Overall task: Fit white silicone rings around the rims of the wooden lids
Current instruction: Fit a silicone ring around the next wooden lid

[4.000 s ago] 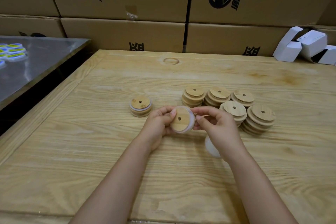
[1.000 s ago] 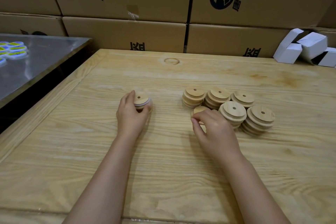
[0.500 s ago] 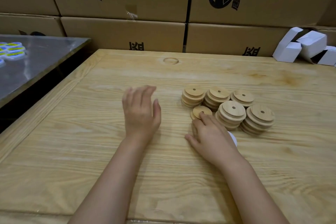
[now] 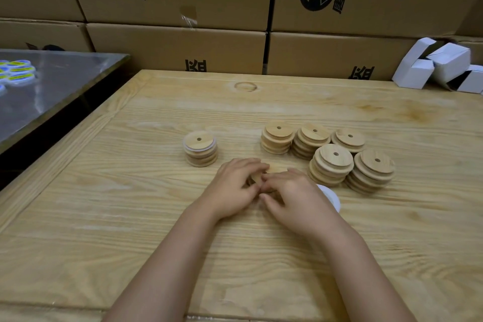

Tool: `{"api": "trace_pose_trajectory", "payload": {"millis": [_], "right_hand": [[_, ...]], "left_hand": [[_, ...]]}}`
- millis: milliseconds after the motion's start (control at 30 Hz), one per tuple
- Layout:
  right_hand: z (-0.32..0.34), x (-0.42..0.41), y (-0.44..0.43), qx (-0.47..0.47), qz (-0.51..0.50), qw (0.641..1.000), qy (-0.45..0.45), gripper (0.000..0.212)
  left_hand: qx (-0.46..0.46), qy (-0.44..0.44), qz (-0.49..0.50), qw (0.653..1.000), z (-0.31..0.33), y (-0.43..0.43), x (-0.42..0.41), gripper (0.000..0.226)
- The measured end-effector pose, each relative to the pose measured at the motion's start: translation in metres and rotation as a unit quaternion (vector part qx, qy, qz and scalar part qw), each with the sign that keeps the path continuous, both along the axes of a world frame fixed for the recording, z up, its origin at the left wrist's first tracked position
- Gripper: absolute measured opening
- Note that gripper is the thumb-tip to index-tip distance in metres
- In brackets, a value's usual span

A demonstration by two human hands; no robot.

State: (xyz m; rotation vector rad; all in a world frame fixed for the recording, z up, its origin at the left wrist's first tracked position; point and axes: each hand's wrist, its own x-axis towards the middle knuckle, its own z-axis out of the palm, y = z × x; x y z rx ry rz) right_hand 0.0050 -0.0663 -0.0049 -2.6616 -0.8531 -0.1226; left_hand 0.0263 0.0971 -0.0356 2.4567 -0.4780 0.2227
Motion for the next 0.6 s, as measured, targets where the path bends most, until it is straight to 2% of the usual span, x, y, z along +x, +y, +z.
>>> {"api": "trace_pose_trajectory", "payload": {"millis": [133,200,267,367,500,600], "right_hand": [[0.002,-0.001,0.0,0.021,-0.028,0.999,-0.009,0.022],[0.006,-0.002,-0.002,0.038,-0.078,0.995,-0.056,0.027],[0.011,-0.004,-0.006,-0.011,-0.143,0.986,-0.086,0.033],[0.015,-0.006,-0.011,-0.084,-0.203,0.974,-0.053,0.041],[0.016,-0.007,-0.011,-0.107,-0.214,0.971,-0.028,0.043],[0.021,-0.008,-0.014,-0.108,-0.234,0.966,-0.005,0.039]], "left_hand": [[0.049,0.029,-0.005,0.998,-0.003,0.001,0.0,0.07],[0.051,0.002,-0.002,0.999,-0.004,0.0,0.001,0.068],[0.027,-0.024,0.01,0.999,-0.006,-0.001,0.001,0.06],[-0.007,-0.02,0.024,0.999,-0.007,0.0,0.002,0.053],[-0.038,0.015,0.029,0.999,-0.006,0.001,0.001,0.065],[-0.115,0.034,0.051,0.991,-0.003,0.001,-0.001,0.075]]}}
